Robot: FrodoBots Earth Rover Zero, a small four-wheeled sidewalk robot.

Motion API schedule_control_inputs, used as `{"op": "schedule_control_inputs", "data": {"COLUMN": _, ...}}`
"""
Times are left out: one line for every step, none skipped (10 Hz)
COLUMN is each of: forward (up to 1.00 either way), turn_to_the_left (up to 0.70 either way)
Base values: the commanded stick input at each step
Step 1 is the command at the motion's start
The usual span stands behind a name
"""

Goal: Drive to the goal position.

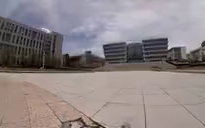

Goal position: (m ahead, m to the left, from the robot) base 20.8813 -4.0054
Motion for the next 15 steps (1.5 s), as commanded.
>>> {"op": "schedule_control_inputs", "data": {"forward": 0.7, "turn_to_the_left": 0.0}}
{"op": "schedule_control_inputs", "data": {"forward": 0.7, "turn_to_the_left": 0.0}}
{"op": "schedule_control_inputs", "data": {"forward": 0.7, "turn_to_the_left": 0.0}}
{"op": "schedule_control_inputs", "data": {"forward": 0.7, "turn_to_the_left": 0.0}}
{"op": "schedule_control_inputs", "data": {"forward": 0.7, "turn_to_the_left": 0.0}}
{"op": "schedule_control_inputs", "data": {"forward": 0.7, "turn_to_the_left": -0.06}}
{"op": "schedule_control_inputs", "data": {"forward": 0.7, "turn_to_the_left": -0.2}}
{"op": "schedule_control_inputs", "data": {"forward": 0.7, "turn_to_the_left": -0.21}}
{"op": "schedule_control_inputs", "data": {"forward": 0.7, "turn_to_the_left": 0.0}}
{"op": "schedule_control_inputs", "data": {"forward": 0.7, "turn_to_the_left": 0.0}}
{"op": "schedule_control_inputs", "data": {"forward": 0.7, "turn_to_the_left": 0.0}}
{"op": "schedule_control_inputs", "data": {"forward": 0.7, "turn_to_the_left": 0.0}}
{"op": "schedule_control_inputs", "data": {"forward": 0.7, "turn_to_the_left": 0.0}}
{"op": "schedule_control_inputs", "data": {"forward": 0.7, "turn_to_the_left": 0.0}}
{"op": "schedule_control_inputs", "data": {"forward": 0.7, "turn_to_the_left": 0.0}}
